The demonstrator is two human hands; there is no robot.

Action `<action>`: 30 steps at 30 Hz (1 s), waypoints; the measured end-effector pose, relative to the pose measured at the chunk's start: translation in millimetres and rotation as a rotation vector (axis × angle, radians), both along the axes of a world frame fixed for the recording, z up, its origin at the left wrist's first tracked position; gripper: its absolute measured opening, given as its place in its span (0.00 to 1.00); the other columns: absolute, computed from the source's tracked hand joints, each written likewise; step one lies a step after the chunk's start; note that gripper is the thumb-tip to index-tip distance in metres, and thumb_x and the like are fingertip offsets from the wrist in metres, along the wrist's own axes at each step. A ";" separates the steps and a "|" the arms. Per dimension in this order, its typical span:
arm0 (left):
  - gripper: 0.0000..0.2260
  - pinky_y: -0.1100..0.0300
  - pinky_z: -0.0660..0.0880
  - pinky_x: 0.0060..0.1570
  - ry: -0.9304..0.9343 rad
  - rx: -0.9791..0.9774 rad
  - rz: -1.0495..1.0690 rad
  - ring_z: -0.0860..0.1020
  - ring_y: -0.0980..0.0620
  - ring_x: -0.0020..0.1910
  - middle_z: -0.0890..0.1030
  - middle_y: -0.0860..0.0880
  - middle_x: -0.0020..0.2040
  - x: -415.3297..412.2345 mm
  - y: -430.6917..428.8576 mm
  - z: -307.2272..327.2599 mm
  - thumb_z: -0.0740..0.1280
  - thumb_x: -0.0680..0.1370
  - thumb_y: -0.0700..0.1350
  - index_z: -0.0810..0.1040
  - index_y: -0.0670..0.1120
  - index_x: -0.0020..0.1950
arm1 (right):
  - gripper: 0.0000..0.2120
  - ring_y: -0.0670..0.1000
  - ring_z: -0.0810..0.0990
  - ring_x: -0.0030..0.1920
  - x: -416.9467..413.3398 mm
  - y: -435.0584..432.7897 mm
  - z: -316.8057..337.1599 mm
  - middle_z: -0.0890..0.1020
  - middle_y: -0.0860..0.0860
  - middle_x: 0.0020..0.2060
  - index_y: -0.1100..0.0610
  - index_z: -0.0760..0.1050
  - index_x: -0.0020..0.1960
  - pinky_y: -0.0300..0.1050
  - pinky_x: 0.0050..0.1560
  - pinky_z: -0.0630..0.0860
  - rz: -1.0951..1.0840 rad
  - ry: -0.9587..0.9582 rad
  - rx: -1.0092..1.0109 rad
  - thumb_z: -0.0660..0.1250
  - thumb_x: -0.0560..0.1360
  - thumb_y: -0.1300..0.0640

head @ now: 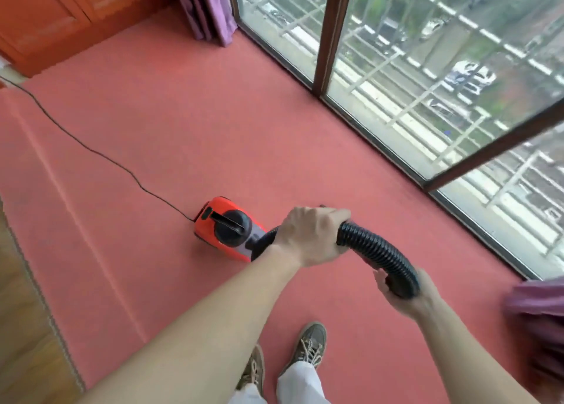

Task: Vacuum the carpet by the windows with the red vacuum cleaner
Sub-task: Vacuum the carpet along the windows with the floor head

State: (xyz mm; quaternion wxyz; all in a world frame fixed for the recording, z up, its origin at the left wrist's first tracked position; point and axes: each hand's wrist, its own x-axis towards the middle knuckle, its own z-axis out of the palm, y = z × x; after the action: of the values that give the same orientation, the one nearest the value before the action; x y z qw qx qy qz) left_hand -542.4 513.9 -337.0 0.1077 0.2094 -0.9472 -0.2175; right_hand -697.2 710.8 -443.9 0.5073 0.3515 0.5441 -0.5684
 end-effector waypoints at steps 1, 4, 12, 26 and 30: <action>0.10 0.57 0.67 0.30 -0.010 0.005 -0.011 0.80 0.41 0.33 0.81 0.50 0.35 -1.3 9.6 -4.9 0.73 0.68 0.51 0.75 0.50 0.41 | 0.05 0.52 0.78 0.42 -7.0 8.4 3.9 0.76 0.55 0.43 0.61 0.72 0.50 0.43 0.34 0.82 0.010 0.001 0.023 0.59 0.79 0.60; 0.09 0.56 0.66 0.36 -0.122 0.110 -0.088 0.81 0.38 0.40 0.83 0.48 0.38 1.7 42.8 -18.3 0.70 0.71 0.54 0.76 0.51 0.45 | 0.08 0.55 0.79 0.41 -18.9 52.9 0.8 0.77 0.58 0.41 0.62 0.72 0.52 0.46 0.31 0.81 0.098 -0.014 0.154 0.63 0.77 0.59; 0.17 0.55 0.70 0.40 -0.408 0.150 -0.365 0.81 0.43 0.43 0.80 0.50 0.39 58.5 115.4 -46.0 0.66 0.70 0.66 0.67 0.55 0.42 | 0.12 0.54 0.78 0.34 50.6 143.3 -37.4 0.80 0.57 0.41 0.64 0.79 0.57 0.43 0.35 0.75 0.552 0.284 0.395 0.59 0.78 0.67; 0.26 0.52 0.64 0.38 -0.680 0.224 -0.501 0.75 0.45 0.38 0.78 0.50 0.38 151.4 300.6 -259.4 0.44 0.79 0.69 0.70 0.51 0.42 | 0.18 0.60 0.79 0.52 114.7 282.5 -210.5 0.81 0.55 0.51 0.49 0.73 0.66 0.51 0.53 0.77 1.090 0.828 0.697 0.62 0.78 0.59; 0.27 0.52 0.66 0.41 -0.763 0.135 -0.512 0.77 0.45 0.48 0.76 0.51 0.47 144.8 329.0 -351.8 0.47 0.77 0.72 0.66 0.49 0.47 | 0.18 0.61 0.79 0.52 93.9 300.7 -285.5 0.80 0.56 0.52 0.48 0.72 0.67 0.51 0.53 0.76 1.068 0.918 0.734 0.63 0.78 0.58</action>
State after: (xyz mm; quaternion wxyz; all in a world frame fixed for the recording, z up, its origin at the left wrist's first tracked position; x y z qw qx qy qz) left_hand -397.7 842.9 -688.8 -0.3194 0.0405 -0.9242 -0.2055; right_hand -603.2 1011.5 -729.4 0.2880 -0.0814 0.9465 -0.1208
